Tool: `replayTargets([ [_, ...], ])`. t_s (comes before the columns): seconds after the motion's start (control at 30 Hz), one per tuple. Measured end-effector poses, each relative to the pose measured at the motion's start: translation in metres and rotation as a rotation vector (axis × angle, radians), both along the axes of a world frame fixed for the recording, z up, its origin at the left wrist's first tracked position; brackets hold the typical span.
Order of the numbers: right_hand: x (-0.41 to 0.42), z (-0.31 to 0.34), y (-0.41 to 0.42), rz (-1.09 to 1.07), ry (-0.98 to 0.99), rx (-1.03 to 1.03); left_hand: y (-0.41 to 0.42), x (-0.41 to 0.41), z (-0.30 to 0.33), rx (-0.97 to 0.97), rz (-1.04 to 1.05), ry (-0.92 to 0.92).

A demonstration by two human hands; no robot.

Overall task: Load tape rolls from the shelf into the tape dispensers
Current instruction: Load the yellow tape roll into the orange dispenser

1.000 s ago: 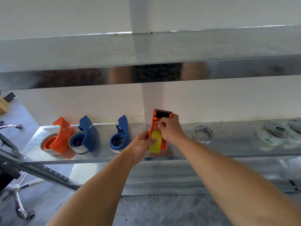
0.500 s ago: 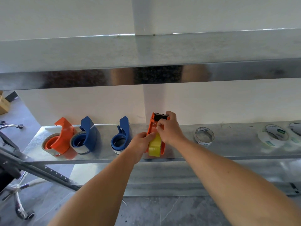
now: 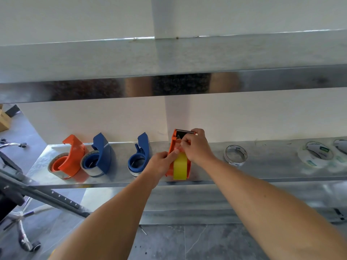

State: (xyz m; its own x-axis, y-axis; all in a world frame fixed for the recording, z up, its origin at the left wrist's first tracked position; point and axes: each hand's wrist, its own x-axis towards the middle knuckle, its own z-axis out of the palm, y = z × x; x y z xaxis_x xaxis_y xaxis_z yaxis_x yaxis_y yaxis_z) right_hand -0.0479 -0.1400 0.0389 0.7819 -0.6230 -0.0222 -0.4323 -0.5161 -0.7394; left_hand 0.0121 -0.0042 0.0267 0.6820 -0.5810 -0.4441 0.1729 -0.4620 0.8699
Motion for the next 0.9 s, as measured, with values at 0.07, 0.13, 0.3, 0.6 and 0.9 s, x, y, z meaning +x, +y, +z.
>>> replayTargets([
  [0.07, -0.001, 0.002, -0.002, 0.012, 0.001, 0.016, 0.001, 0.001, 0.004, -0.025, -0.064, 0.026],
  [0.13, -0.003, 0.003, -0.004, 0.022, 0.008, 0.026, 0.001, 0.004, 0.005, -0.008, -0.117, 0.018],
  [0.3, -0.004, 0.003, -0.004, 0.041, 0.023, 0.060, 0.001, 0.006, 0.005, 0.007, -0.137, 0.022],
  [0.6, -0.003, 0.006, -0.004, -0.003, 0.010, 0.052, -0.007, -0.003, 0.007, -0.020, -0.040, -0.015],
  [0.9, -0.006, 0.009, -0.005, -0.056, -0.044, -0.071, -0.013, -0.006, 0.011, -0.146, -0.071, 0.052],
])
